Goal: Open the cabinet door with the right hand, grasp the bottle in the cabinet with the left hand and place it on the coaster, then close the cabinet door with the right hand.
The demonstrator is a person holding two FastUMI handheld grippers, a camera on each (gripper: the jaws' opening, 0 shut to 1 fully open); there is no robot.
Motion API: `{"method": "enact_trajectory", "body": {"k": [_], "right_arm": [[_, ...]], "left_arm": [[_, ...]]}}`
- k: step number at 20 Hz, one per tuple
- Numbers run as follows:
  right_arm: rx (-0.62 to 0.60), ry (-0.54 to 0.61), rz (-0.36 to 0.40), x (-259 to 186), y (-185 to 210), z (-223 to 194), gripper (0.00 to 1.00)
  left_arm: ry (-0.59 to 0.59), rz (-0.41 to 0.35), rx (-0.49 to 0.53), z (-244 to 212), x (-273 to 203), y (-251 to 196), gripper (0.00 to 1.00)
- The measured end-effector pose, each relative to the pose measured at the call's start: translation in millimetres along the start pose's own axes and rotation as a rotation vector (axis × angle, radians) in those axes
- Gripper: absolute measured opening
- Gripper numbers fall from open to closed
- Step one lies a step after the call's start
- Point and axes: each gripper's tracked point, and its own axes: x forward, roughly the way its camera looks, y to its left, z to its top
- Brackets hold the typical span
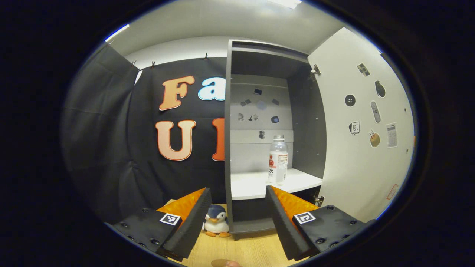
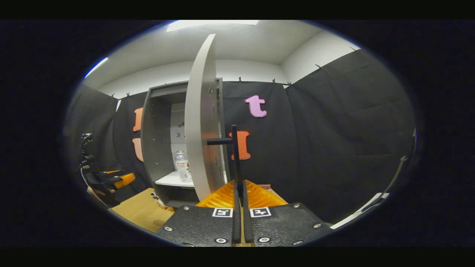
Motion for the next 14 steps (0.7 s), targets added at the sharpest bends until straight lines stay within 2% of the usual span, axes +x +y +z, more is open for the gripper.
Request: {"method": "enact_trajectory", "body": {"k": [1,2,3,5,7,9,10,14], "right_arm": [[0.005,-0.002,0.007,0.5,-2.0,1.2,0.1],[0.013,-0.003,0.002,-0.2,-2.4,1.9,0.0],[0.029,0.001,-0.01,-2.4,-3.8,1.7,0.0],[0.063,-0.003,-0.042,-6.9,-2.0,2.9,0.12],[0.065,-0.018,-0.072,-8.6,-3.7,6.8,0.09],[0.033,-0.023,-0.101,-10.9,-8.5,9.2,0.14],[0.011,-0.024,-0.116,-11.0,-11.7,9.7,0.19],[-0.05,-0.01,-0.203,-21.1,-27.9,7.2,0.58]], "left_arm": [[-0.002,-0.017,0.005,0.1,4.2,-7.6,0.95],[-0.001,-0.031,0.005,0.0,9.5,-12.6,0.95],[0.004,-0.049,0.0,-0.5,14.3,-18.6,0.95],[0.019,-0.084,-0.013,-5.0,25.8,-30.4,0.95],[0.019,-0.114,-0.014,-4.2,36.5,-37.1,0.95],[0.009,-0.153,-0.016,-2.7,55.0,-49.5,0.95],[0.012,-0.173,-0.02,-4.8,66.4,-53.8,0.95],[0.02,-0.207,-0.019,-9.4,110.3,-64.1,0.95]]}}
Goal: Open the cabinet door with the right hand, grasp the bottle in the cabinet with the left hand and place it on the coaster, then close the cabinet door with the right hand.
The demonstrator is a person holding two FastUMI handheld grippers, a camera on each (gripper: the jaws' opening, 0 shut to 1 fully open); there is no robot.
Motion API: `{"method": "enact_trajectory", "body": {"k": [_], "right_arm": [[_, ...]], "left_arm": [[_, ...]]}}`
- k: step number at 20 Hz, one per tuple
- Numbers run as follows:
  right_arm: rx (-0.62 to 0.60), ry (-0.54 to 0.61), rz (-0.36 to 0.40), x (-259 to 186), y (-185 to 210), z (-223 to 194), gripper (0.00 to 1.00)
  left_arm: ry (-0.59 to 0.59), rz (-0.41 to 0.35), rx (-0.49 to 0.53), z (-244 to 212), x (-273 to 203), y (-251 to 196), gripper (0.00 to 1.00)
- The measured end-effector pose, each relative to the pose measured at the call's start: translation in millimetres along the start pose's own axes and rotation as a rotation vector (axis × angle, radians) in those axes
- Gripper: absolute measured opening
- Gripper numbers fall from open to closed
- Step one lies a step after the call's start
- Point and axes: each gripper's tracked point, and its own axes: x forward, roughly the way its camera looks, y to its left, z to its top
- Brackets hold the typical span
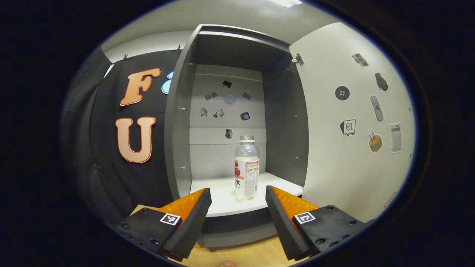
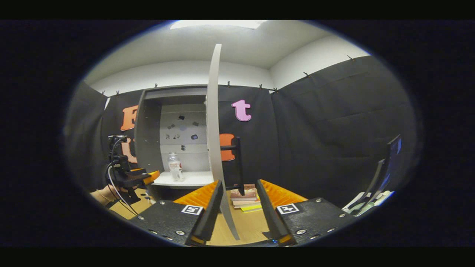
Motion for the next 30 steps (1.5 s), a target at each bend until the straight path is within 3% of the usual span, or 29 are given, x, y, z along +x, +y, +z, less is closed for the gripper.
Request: {"method": "enact_trajectory", "body": {"k": [1,2,3,4,5,6,11,16,24,26,27,30], "right_arm": [[0.002,0.001,-0.01,-1.3,0.6,1.2,0.59],[0.005,0.006,-0.018,-2.6,-0.5,-1.0,0.78],[0.006,0.013,-0.027,-2.0,2.8,-2.2,0.78],[0.003,0.018,-0.039,-3.0,2.1,-3.3,0.91],[0.002,0.024,-0.051,-4.7,1.3,-4.4,0.89],[0.002,0.024,-0.061,-5.8,0.8,-4.3,0.93],[0.043,-0.014,-0.065,0.2,9.7,1.0,0.93],[0.054,0.013,-0.105,-5.8,7.0,-5.4,0.93],[0.03,0.058,-0.092,-8.7,10.8,-14.2,0.93],[0.016,0.058,-0.083,-8.7,10.0,-14.8,0.93],[0.01,0.063,-0.084,-8.1,8.5,-15.4,0.98],[0.011,0.068,-0.072,-9.2,9.2,-16.7,0.93]], "left_arm": [[0.001,-0.011,0.006,0.4,9.9,-0.3,0.95],[0.002,-0.023,0.012,-1.7,20.4,-0.9,0.95],[0.004,-0.038,0.015,-2.8,29.4,-2.7,0.95],[0.009,-0.051,0.018,-5.6,38.6,-3.6,0.95],[0.014,-0.064,0.021,-8.4,48.0,-5.5,0.95],[0.016,-0.075,0.022,-10.5,56.5,-7.1,0.94],[0.025,-0.113,0.017,-20.6,95.1,-11.9,0.95],[0.037,-0.131,0.024,-28.9,127.7,-13.5,0.95],[0.039,-0.146,0.046,-32.3,152.5,-19.3,1.0],[0.037,-0.146,0.037,-31.8,155.1,-19.3,0.92],[0.037,-0.146,0.036,-32.8,154.3,-19.8,0.86],[0.039,-0.153,0.022,-32.3,148.5,-16.5,0.84]]}}
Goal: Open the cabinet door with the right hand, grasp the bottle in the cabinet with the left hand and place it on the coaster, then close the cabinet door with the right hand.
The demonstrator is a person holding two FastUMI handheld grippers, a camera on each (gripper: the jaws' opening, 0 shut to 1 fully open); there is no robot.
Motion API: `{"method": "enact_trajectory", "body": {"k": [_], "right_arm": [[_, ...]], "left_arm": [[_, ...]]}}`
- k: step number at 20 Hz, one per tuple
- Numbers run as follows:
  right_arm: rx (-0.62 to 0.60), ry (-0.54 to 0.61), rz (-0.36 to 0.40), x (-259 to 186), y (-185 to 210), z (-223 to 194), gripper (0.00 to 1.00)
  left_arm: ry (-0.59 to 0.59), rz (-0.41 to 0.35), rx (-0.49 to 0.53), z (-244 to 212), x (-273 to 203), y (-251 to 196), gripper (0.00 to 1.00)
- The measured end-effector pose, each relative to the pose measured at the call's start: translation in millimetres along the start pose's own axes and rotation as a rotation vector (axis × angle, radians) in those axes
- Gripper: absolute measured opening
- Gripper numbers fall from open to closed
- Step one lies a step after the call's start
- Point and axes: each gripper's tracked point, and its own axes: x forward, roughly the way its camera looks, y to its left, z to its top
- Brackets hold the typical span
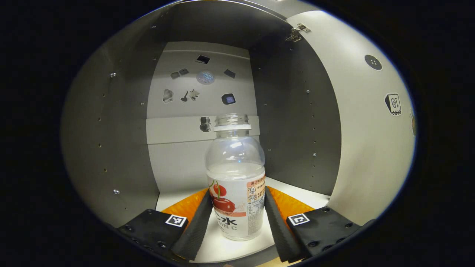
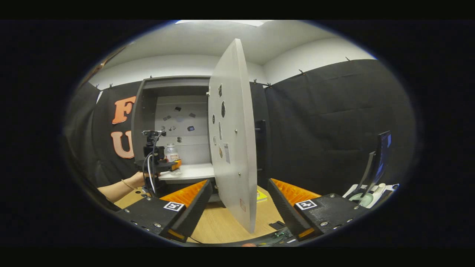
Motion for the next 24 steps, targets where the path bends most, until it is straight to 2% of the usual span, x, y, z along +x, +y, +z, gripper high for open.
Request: {"method": "enact_trajectory", "body": {"k": [6,11,15,18,19,20,24], "right_arm": [[0.015,-0.005,0.085,1.1,11.4,0.0,0.93],[0.005,-0.022,0.176,2.5,16.4,0.2,0.93],[0.024,-0.005,0.28,-3.0,31.9,-5.4,0.93],[0.009,-0.022,0.284,-0.2,34.9,-3.1,0.93],[0.008,-0.033,0.288,1.8,38.7,-1.7,0.98],[0.006,-0.043,0.294,3.7,43.1,-0.5,0.93],[0.004,-0.054,0.278,10.8,56.5,-2.8,0.93]], "left_arm": [[-0.08,0.02,-0.021,21.0,-45.7,10.2,0.82],[-0.113,0.067,0.017,19.7,-122.3,8.7,0.82],[-0.091,0.096,0.031,-15.5,-185.6,7.3,0.82],[-0.069,0.109,-0.001,-51.4,-226.9,10.5,0.8],[-0.065,0.119,-0.013,-62.4,-237.8,13.4,0.81],[-0.061,0.125,-0.019,-73.5,-247.5,17.4,0.81],[-0.017,0.121,-0.042,-125.7,-277.6,30.9,0.81]]}}
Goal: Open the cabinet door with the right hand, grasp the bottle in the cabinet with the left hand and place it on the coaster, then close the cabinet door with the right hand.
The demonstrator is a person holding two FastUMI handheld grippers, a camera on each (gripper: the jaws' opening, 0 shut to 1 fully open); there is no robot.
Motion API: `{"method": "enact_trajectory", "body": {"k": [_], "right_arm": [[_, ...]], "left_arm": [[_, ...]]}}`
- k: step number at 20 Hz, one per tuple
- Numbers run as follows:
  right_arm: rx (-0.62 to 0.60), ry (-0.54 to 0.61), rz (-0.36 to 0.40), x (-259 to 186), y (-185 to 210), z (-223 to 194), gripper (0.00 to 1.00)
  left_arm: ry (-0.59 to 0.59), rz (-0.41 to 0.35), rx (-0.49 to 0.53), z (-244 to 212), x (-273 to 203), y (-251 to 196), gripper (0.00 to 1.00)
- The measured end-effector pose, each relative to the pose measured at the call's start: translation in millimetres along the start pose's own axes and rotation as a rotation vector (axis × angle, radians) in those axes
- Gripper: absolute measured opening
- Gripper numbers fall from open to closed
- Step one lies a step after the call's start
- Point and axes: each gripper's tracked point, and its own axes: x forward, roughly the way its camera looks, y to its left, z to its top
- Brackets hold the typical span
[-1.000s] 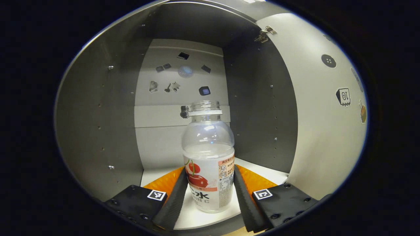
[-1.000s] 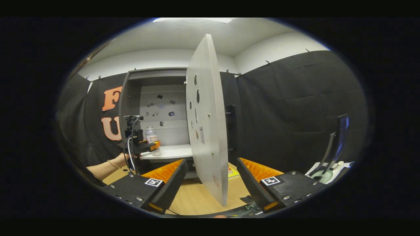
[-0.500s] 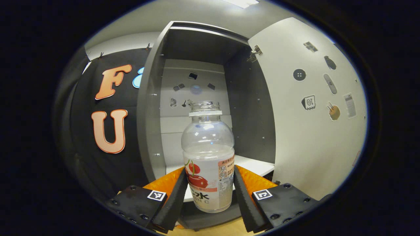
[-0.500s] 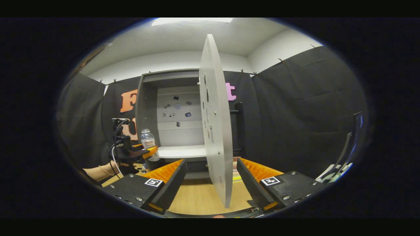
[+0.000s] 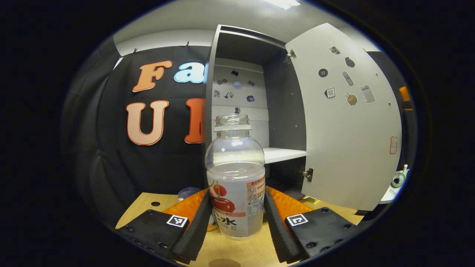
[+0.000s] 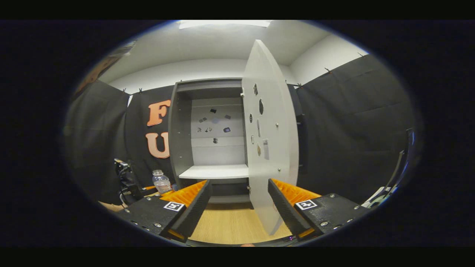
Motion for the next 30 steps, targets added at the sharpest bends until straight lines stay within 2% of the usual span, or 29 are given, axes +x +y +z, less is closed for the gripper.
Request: {"method": "enact_trajectory", "body": {"k": [3,6,9,12,14,21,26,30], "right_arm": [[0.007,-0.011,-0.017,3.9,10.2,-7.0,0.93],[0.014,0.013,0.011,1.7,25.4,-18.3,0.93],[-0.043,-0.004,0.057,11.1,33.6,-25.3,0.93],[-0.09,-0.008,0.055,20.0,22.0,-28.4,0.93],[-0.079,-0.002,0.051,19.3,24.0,-31.9,0.93],[-0.003,0.059,0.039,17.3,30.9,-44.6,0.94],[0.002,0.074,0.061,18.1,35.8,-48.3,0.93],[0.005,0.09,0.08,17.0,39.4,-52.0,0.94]], "left_arm": [[0.026,-0.004,-0.015,-42.3,-20.8,13.0,0.81],[0.036,0.017,0.015,-84.3,-37.8,27.4,0.82],[0.046,0.031,0.036,-119.7,-43.6,31.4,0.82],[0.041,0.038,0.045,-140.3,-43.7,29.7,0.82],[0.056,0.041,0.057,-156.2,-43.7,31.6,0.82],[0.112,0.048,0.047,-193.7,-49.3,35.3,0.82],[0.107,0.05,0.036,-198.3,-52.4,34.4,0.82],[0.111,0.052,0.064,-201.9,-52.8,33.4,0.84]]}}
